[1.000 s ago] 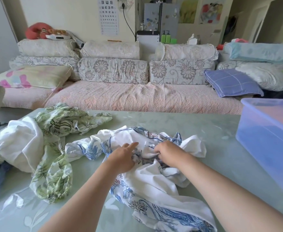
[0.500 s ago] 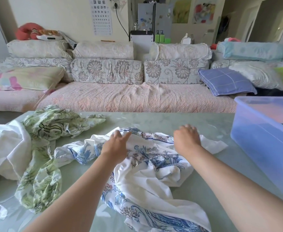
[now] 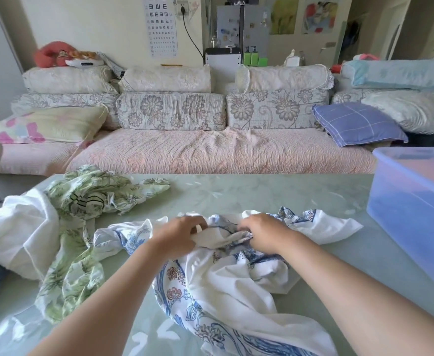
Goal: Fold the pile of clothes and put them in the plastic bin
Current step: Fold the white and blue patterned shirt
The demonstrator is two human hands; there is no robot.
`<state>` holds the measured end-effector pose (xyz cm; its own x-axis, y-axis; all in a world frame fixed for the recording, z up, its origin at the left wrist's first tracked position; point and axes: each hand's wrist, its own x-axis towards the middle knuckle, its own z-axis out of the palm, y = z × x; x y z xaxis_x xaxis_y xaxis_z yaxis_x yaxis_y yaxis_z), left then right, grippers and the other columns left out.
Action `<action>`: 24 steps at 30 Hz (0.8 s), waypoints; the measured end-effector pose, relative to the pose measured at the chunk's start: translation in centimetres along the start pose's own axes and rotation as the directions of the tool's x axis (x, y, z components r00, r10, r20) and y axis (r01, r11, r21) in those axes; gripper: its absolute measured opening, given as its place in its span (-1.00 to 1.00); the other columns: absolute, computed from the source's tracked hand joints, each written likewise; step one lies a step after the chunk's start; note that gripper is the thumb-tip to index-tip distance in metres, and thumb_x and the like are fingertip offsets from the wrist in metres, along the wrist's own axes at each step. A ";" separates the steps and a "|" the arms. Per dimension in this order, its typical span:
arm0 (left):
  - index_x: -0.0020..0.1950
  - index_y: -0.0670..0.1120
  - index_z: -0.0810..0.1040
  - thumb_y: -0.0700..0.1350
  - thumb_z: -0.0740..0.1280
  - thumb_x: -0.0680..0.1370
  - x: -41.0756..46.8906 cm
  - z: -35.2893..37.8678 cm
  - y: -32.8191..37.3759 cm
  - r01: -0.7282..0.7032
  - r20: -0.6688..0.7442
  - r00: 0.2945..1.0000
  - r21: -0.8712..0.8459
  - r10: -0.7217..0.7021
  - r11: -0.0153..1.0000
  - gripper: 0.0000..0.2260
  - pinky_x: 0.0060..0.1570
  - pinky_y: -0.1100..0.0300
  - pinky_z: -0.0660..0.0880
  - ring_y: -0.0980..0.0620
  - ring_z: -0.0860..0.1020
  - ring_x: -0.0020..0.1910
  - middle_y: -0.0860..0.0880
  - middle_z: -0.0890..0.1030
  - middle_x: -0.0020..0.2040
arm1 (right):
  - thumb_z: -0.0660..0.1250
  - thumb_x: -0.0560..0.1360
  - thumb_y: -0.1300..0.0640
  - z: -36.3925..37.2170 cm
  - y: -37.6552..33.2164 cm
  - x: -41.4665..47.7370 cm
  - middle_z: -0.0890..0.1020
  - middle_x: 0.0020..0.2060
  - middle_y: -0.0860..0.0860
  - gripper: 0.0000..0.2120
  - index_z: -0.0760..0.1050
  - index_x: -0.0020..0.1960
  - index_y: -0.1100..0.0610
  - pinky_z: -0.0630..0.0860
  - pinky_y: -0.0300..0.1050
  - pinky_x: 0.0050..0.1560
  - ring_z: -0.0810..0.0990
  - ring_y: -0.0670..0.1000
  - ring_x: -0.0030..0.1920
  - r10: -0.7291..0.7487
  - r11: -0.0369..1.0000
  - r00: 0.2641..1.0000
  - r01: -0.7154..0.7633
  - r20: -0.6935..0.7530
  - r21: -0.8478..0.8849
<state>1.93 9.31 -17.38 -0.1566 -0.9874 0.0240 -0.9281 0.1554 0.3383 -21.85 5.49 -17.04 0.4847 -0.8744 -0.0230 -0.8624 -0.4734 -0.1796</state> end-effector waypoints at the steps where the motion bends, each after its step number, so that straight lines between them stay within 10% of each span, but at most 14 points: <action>1: 0.16 0.19 0.50 -0.13 0.42 0.50 -1.1 -0.3 0.4 0.002 0.141 0.990 -0.010 -0.001 1.000 -0.69 -0.12 0.21 0.59 0.08 0.57 -0.09 0.12 0.57 -0.01 | 0.33 0.47 0.25 -0.6 0.0 -0.5 0.59 0.14 0.02 -0.62 0.60 0.18 -0.12 0.42 -0.13 -0.08 0.57 0.13 0.12 0.013 0.999 0.999 -0.012 0.033 -0.034; 8: 0.05 -0.05 0.63 -0.11 0.26 0.58 -5.0 -1.6 1.0 0.282 0.445 0.885 -0.282 -0.136 0.917 -0.84 -0.17 0.11 0.61 -0.09 0.65 -0.22 -0.11 0.67 -0.13 | 0.37 0.42 -0.04 -2.5 -2.1 -3.1 0.60 -0.40 -0.02 -0.82 0.51 -0.18 0.07 0.39 -0.16 -0.33 0.45 0.02 -0.43 0.144 0.936 0.825 -0.292 0.546 0.195; 11: 0.25 0.00 0.50 -0.10 0.25 0.62 -4.9 -1.2 -0.2 0.205 0.119 0.972 -0.031 -0.200 0.978 -0.79 -0.13 0.11 0.60 -0.08 0.64 -0.14 -0.10 0.55 0.17 | 0.23 0.49 -0.33 -2.4 -2.8 -2.7 0.61 -0.39 -0.01 -0.49 0.55 -0.28 0.10 0.40 -0.15 -0.28 0.55 0.07 -0.32 0.154 0.987 0.949 -0.163 0.275 0.010; 13: 0.46 0.05 0.29 0.02 0.33 0.58 -4.9 -0.8 -1.0 0.202 0.069 0.975 0.113 -0.211 0.973 -0.52 0.04 0.06 0.56 -0.07 0.58 0.06 -0.07 0.43 0.34 | 0.28 0.55 -0.20 -1.6 -3.6 -2.4 0.54 -0.17 0.00 -0.65 0.56 -0.18 0.07 0.38 -0.14 -0.17 0.57 0.09 -0.09 0.012 1.000 0.999 -0.013 -0.041 -0.020; 14: 0.51 0.06 0.21 0.07 0.37 0.54 -4.8 -0.8 -1.3 0.234 0.129 0.960 0.125 -0.250 0.964 -0.41 0.09 0.04 0.54 -0.09 0.56 0.12 -0.08 0.44 0.36 | 0.33 0.54 -0.11 -1.5 -4.0 -2.3 0.50 0.02 0.01 -0.78 0.57 0.03 0.02 0.40 -0.15 -0.04 0.57 0.09 0.04 -0.036 0.997 0.996 0.041 -0.088 0.063; 17: 0.49 0.11 0.31 0.11 0.41 0.47 -4.8 -1.0 -1.3 0.226 0.214 0.934 0.265 -0.286 0.937 -0.39 0.12 0.13 0.49 -0.08 0.53 0.21 -0.02 0.51 0.32 | 0.36 0.44 0.10 -0.7 -4.9 -2.2 0.33 0.44 0.01 -0.27 0.20 0.55 -0.13 0.41 -0.12 0.28 0.47 0.10 0.35 -0.029 0.989 0.992 0.010 0.126 0.149; 21: 0.13 0.07 0.63 0.04 0.27 0.57 -4.3 -2.1 -0.3 0.165 -0.057 0.986 0.306 -0.155 0.938 -0.79 -0.18 0.22 0.52 0.00 0.60 -0.06 0.05 0.62 -0.01 | 0.31 0.41 0.22 -0.3 -4.4 -1.7 0.63 -0.02 0.05 -0.85 0.54 -0.09 0.00 0.45 -0.14 -0.11 0.60 0.13 0.03 0.029 0.998 0.999 -0.032 0.045 0.053; 24: 0.08 0.03 0.66 0.02 0.21 0.64 -4.3 -3.9 -0.8 0.161 -0.409 0.908 0.142 -0.090 0.977 -0.77 -0.30 0.13 0.61 0.04 0.59 -0.25 0.05 0.59 -0.08 | 0.29 0.47 0.24 -1.8 -4.1 -1.3 0.51 -0.24 0.00 -0.81 0.40 -0.24 0.01 0.29 -0.14 -0.27 0.50 0.08 -0.19 0.143 0.972 0.947 -0.080 -0.288 0.219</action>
<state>4.67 13.31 -14.10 0.0797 -0.9230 0.3764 -0.9796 -0.0027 0.2009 -19.20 8.42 -14.45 0.2931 -0.9264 0.2362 -0.8455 -0.3665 -0.3884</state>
